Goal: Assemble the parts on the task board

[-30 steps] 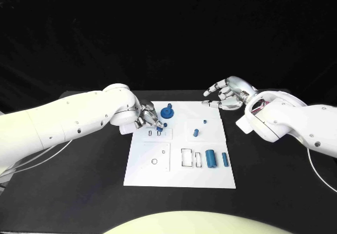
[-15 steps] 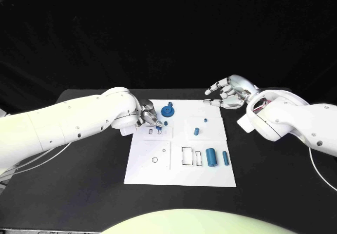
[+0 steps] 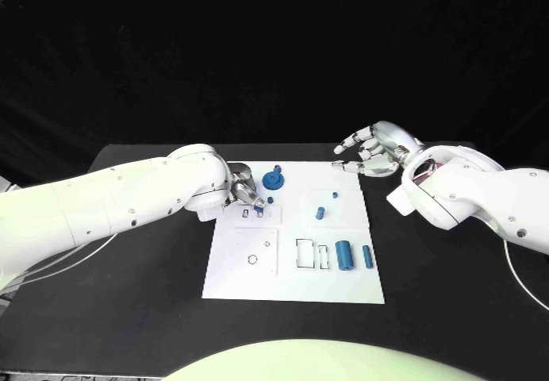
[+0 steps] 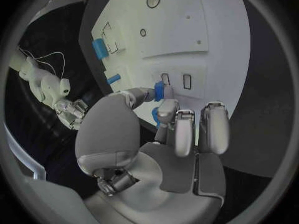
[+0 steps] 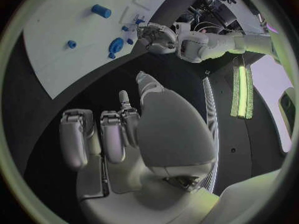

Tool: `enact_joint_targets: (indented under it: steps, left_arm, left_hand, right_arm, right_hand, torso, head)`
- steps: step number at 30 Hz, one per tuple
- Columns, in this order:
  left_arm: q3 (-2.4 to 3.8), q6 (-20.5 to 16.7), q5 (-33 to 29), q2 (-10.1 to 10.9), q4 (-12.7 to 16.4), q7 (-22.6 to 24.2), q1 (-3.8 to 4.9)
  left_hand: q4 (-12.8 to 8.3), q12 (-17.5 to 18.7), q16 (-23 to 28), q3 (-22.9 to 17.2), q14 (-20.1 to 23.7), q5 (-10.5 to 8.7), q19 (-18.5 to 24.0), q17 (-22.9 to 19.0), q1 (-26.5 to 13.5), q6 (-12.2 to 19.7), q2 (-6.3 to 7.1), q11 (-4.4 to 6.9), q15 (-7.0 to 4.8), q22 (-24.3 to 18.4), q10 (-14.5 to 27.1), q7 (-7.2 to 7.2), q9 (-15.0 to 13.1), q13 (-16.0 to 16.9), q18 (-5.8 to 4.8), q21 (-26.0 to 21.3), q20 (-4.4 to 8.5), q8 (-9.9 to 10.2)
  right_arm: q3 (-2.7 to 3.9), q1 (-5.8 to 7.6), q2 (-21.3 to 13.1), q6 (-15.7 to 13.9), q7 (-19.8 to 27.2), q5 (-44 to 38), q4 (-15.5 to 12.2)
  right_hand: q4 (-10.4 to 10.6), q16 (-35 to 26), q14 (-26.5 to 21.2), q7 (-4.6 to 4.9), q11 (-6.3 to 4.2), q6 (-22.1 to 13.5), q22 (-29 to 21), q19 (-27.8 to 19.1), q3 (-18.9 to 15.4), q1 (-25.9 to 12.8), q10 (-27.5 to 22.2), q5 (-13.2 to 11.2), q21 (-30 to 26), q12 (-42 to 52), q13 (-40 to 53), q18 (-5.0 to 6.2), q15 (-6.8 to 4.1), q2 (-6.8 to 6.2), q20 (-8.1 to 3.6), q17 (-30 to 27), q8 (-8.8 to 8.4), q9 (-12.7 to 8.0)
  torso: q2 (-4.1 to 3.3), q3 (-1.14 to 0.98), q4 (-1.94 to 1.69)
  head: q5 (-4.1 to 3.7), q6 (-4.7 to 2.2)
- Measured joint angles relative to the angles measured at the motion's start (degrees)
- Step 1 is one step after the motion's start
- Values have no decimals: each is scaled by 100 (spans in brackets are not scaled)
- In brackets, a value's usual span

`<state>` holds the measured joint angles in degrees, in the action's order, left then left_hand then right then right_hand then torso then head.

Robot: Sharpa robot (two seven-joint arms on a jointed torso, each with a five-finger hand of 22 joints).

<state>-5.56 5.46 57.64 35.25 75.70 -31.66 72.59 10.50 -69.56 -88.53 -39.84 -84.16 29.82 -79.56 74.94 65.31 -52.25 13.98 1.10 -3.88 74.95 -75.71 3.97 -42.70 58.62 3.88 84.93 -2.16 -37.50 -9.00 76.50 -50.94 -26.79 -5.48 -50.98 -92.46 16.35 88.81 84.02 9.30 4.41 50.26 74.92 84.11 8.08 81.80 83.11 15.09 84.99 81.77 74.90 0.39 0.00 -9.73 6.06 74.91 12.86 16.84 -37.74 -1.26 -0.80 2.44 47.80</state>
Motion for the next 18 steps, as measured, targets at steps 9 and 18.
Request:
enact_joint_targets:
  steps: [9,18]
  left_arm:
    - [-15,34,94,-44,-47,-17,-16]
    - [-22,105,180,-60,-63,-28,-30]
  left_hand:
    - [0,0,0,0,21,0,0,-1,2,-1,-2,-1,-20,-1,0,0,0,0,0,0,0,20]
    - [0,0,0,0,21,33,0,-1,3,-2,-3,3,-20,-1,-19,1,-219,-1,0,0,0,34]
  right_arm:
    - [0,0,2,5,0,3,-1]
    - [0,-4,22,10,0,4,2]
  right_hand:
    - [0,0,0,0,0,0,-1,0,0,0,0,0,0,0,0,0,0,0,0,0,0,0]
    - [0,0,0,0,0,0,-1,0,0,0,0,0,0,0,5,0,0,0,0,-1,0,0]
  torso:
    - [-5,3,0]
    - [-5,6,-3]
  head:
    - [-3,5]
    - [-7,29]
